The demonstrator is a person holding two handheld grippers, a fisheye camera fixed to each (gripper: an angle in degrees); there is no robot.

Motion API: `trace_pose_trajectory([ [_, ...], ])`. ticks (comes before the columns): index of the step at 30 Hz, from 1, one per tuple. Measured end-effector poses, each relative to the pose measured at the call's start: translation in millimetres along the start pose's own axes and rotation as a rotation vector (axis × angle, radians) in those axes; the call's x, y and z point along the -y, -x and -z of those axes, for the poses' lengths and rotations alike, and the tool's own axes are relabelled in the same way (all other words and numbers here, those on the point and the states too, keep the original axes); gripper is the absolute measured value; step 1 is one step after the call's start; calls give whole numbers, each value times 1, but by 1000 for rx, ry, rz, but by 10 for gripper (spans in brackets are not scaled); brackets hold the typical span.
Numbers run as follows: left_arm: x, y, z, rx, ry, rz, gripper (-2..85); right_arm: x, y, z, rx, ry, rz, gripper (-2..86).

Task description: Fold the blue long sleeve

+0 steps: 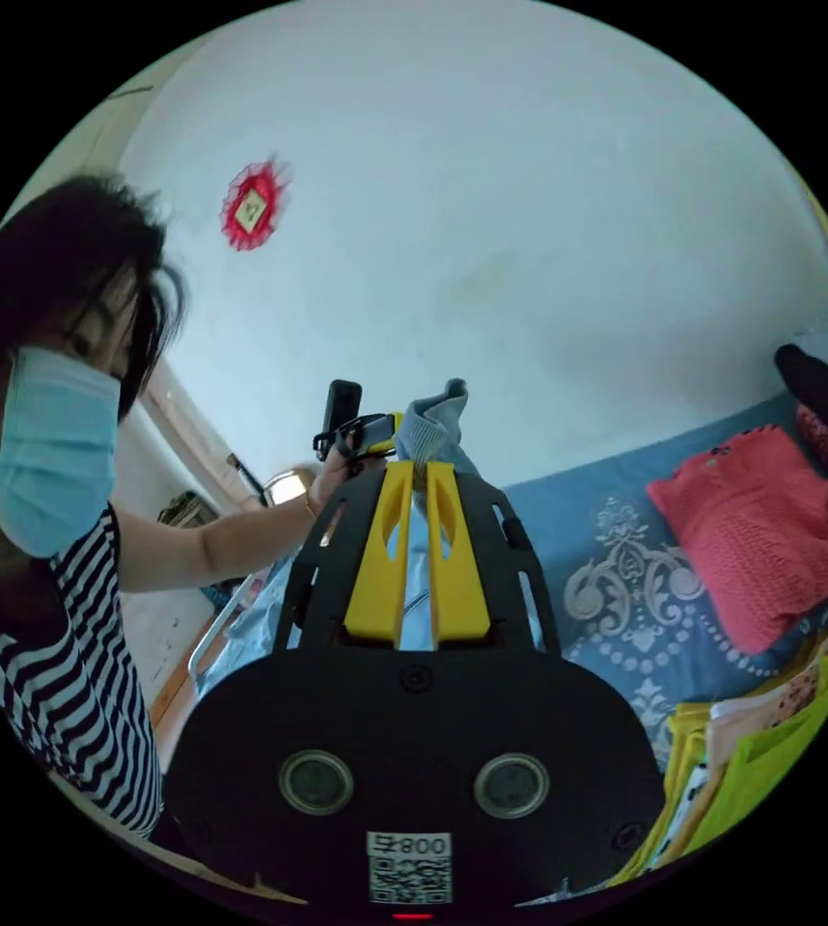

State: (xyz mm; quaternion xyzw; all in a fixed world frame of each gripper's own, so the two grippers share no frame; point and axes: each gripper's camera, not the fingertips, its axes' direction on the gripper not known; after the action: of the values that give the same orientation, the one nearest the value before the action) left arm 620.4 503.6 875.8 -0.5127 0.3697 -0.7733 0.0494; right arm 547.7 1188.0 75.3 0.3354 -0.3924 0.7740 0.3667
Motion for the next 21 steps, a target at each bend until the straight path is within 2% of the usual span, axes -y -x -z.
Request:
trace_pose_trajectory([
  [3, -81, -1, 39, 20, -23, 63, 28, -41, 38, -57, 124, 133, 0, 23],
  [9, -255, 1, 104, 149, -30, 323, 27, -135, 108, -186, 356, 396, -69, 23],
  [14, -390, -2, 147, 231, -50, 505, 28, -190, 169, -269, 420, 570, -22, 23],
  [21, -517, 3, 185, 294, -45, 636, 40, -263, 254, -382, 456, 775, 101, 25],
])
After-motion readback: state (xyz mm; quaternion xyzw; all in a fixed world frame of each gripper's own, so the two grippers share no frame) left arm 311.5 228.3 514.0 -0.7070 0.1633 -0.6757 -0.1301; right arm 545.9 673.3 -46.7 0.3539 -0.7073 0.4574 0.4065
